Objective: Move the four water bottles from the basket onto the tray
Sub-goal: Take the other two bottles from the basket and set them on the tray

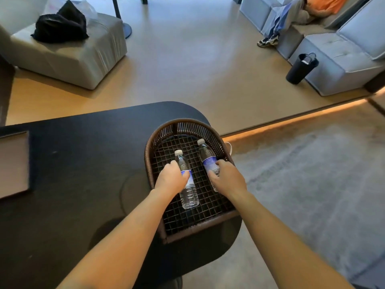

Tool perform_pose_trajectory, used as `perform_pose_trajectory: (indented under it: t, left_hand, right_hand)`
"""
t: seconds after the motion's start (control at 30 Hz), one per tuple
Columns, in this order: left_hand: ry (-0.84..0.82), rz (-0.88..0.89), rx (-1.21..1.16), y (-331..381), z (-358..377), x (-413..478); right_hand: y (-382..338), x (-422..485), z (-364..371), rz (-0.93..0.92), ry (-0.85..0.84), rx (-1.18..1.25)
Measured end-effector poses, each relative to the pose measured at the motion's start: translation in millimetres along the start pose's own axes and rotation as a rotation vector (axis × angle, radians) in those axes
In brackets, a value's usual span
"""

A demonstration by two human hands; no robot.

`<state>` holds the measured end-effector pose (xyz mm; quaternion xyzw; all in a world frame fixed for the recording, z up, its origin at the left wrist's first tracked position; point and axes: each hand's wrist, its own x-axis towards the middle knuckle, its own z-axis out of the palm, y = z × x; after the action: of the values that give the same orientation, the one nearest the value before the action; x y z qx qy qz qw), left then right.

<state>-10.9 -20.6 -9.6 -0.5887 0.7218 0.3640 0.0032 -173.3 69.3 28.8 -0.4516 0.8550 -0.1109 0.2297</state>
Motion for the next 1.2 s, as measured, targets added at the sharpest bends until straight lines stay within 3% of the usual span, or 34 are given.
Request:
perform_pose_trajectory:
  t: [0.33,0.57,0.7,0.93,1.2]
  left_hand:
    - [-0.032,-0.166,0.01,3,19,61]
    - [-0.059,-0.246,-0.168,-8,15,75]
    - [-0.066,-0.257,-0.236,-13,18,77]
    - [-0.065,-0.272,-0.322,-16,22,78]
    - [-0.057,-0.334,-0.548,-30,21,64]
  right_hand:
    - [-16,70,21,0.09,-0.165,0.051]
    - [-20,86,41,0.049,-0.097,-0.128]
    - [-27,107,46,0.08,-0.145,-0.078]
    - [-30,133,53,0.111,-0.381,0.089]
    - [-26,127,40,0.15,-0.396,0.266]
